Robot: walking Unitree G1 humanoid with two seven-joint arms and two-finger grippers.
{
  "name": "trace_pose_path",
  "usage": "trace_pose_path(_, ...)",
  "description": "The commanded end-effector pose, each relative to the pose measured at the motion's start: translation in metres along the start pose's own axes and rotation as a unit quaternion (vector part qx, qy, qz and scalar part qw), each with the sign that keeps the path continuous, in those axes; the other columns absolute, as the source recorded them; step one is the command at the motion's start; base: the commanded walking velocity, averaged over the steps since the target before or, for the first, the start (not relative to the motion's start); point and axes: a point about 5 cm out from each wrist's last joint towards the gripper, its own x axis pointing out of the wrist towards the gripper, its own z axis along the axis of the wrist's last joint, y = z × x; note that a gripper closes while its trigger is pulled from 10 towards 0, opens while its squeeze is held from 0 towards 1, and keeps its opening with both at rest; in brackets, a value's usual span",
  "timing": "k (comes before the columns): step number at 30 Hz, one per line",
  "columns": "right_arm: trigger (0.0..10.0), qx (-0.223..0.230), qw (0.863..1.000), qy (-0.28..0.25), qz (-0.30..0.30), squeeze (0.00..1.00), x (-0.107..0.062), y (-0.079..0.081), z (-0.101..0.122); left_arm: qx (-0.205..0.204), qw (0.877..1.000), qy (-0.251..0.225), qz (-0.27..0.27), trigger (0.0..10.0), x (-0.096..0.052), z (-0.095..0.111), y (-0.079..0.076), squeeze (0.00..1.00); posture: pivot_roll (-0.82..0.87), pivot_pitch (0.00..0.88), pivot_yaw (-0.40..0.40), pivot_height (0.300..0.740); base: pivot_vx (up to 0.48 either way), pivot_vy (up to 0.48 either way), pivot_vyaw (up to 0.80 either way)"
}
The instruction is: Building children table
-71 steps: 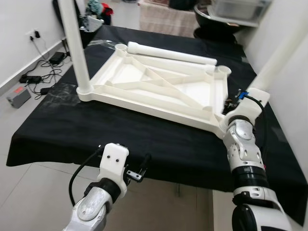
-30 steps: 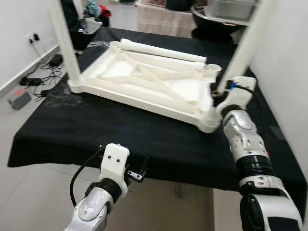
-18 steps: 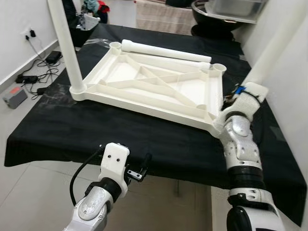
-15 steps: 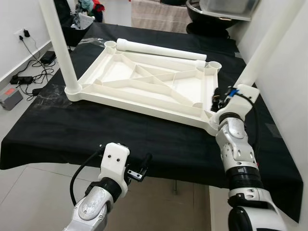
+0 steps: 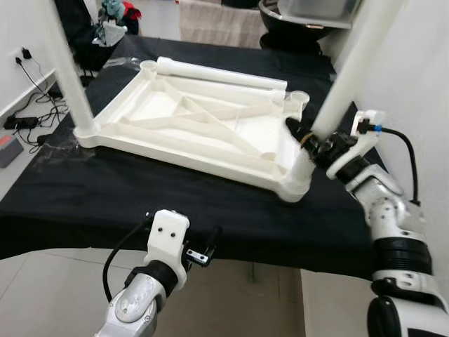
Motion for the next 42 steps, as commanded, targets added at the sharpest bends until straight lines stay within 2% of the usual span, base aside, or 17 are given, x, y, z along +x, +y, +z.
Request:
trace_pose_path(1,10.0,0.012,0.997,0.023,0.072,0.0,0.007,0.014,-0.01,-0.006,1.0,0.009,-0.002,10.0,-0.001,-0.005,-0.003,0.0,0.09,0.146,-0.125,0.74,0.0,0.0,0.0)
trace_pose_path(6,10.0,-0.001,0.993,0.048,0.105,0.0,0.009,0.02,-0.019,-0.006,1.0,0.009,-0.002,10.0,-0.001,-0.005,-0.003,0.0,0.1,0.147,-0.126,0.74,0.0,0.0,0.0)
trace_pose_path(8,0.0,-0.034,0.993,0.069,0.086,0.0,0.023,0.02,-0.034,-0.006,1.0,0.009,-0.001,10.0,-0.001,-0.004,-0.003,0.0,0.1,0.155,-0.123,0.74,0.0,0.0,0.0)
trace_pose_path(15,0.0,-0.073,0.992,0.03,-0.096,0.0,0.038,-0.005,-0.029,-0.006,1.0,0.009,-0.001,10.0,-0.001,-0.004,-0.003,0.0,0.1,0.155,-0.121,0.74,0.0,0.0,0.0)
trace_pose_path(17,0.0,-0.097,0.961,0.008,-0.257,0.0,0.03,-0.027,-0.018,-0.006,1.0,0.009,-0.001,10.0,-0.001,-0.004,-0.002,0.0,0.09,0.157,-0.113,0.74,0.0,0.0,0.0)
trace_pose_path(19,0.0,-0.097,0.961,0.008,-0.257,0.0,0.03,-0.027,-0.018,-0.006,1.0,0.009,-0.001,10.0,-0.001,-0.004,-0.002,0.0,0.09,0.157,-0.113,0.74,0.0,0.0,0.0)
trace_pose_path(21,0.0,-0.118,0.907,0.014,-0.405,0.0,0.012,-0.044,-0.013,-0.006,1.0,0.01,-0.003,10.0,-0.001,-0.004,-0.001,0.0,0.09,0.16,-0.109,0.74,0.0,0.0,0.0)
trace_pose_path(22,0.0,-0.118,0.907,0.014,-0.405,0.0,0.012,-0.044,-0.013,-0.006,1.0,0.01,-0.003,10.0,-0.001,-0.004,-0.001,0.0,0.09,0.16,-0.109,0.74,0.0,0.0,0.0)
trace_pose_path(24,0.0,-0.131,0.843,0.022,-0.521,0.0,-0.008,-0.053,-0.013,-0.005,1.0,0.01,-0.005,10.0,0.0,-0.004,-0.001,0.0,0.09,0.159,-0.11,0.74,0.0,0.0,0.0)
trace_pose_path(25,0.0,-0.131,0.843,0.022,-0.521,0.0,-0.008,-0.053,-0.013,-0.005,1.0,0.01,-0.005,10.0,0.0,-0.004,-0.001,0.0,0.09,0.159,-0.11,0.74,0.0,0.0,0.0)
trace_pose_path(26,0.0,-0.13,0.805,0.018,-0.578,0.0,-0.02,-0.054,-0.015,-0.005,1.0,0.01,-0.005,10.0,0.0,-0.004,-0.001,0.0,0.09,0.162,-0.112,0.74,0.0,0.0,0.0)
trace_pose_path(30,0.0,-0.112,0.766,0.007,-0.633,0.0,-0.03,-0.046,-0.022,-0.005,1.0,0.01,-0.003,10.0,0.0,-0.004,-0.001,0.0,0.09,0.162,-0.112,0.74,0.0,0.0,0.0)
trace_pose_path(36,0.0,-0.106,0.76,0.001,-0.642,0.0,-0.029,-0.044,-0.025,-0.005,1.0,0.01,-0.002,10.0,0.0,-0.004,-0.001,0.0,0.09,0.162,-0.112,0.74,0.0,0.0,0.0)
trace_pose_path(37,10.0,-0.103,0.789,-0.026,-0.605,1.0,-0.017,-0.038,-0.022,-0.005,1.0,0.01,-0.002,10.0,0.0,-0.004,-0.001,0.0,0.09,0.163,-0.112,0.74,0.0,0.0,0.0)
trace_pose_path(38,10.0,-0.086,0.83,-0.061,-0.548,1.0,-0.004,-0.034,-0.018,-0.006,1.0,0.009,-0.003,10.0,0.001,-0.004,-0.001,0.0,0.08,0.163,-0.115,0.74,0.0,0.0,0.0)
trace_pose_path(41,10.0,-0.086,0.864,-0.083,-0.489,0.78,0.008,-0.032,-0.012,-0.005,1.0,0.009,-0.003,10.0,0.001,-0.004,-0.002,0.0,0.09,0.163,-0.121,0.74,0.0,0.0,0.0)
trace_pose_path(42,10.0,-0.047,0.904,-0.1,-0.412,0.0,0.018,-0.028,-0.009,-0.005,1.0,0.008,-0.003,10.0,0.001,-0.004,-0.002,0.0,0.09,0.165,-0.121,0.74,0.0,0.0,0.0)
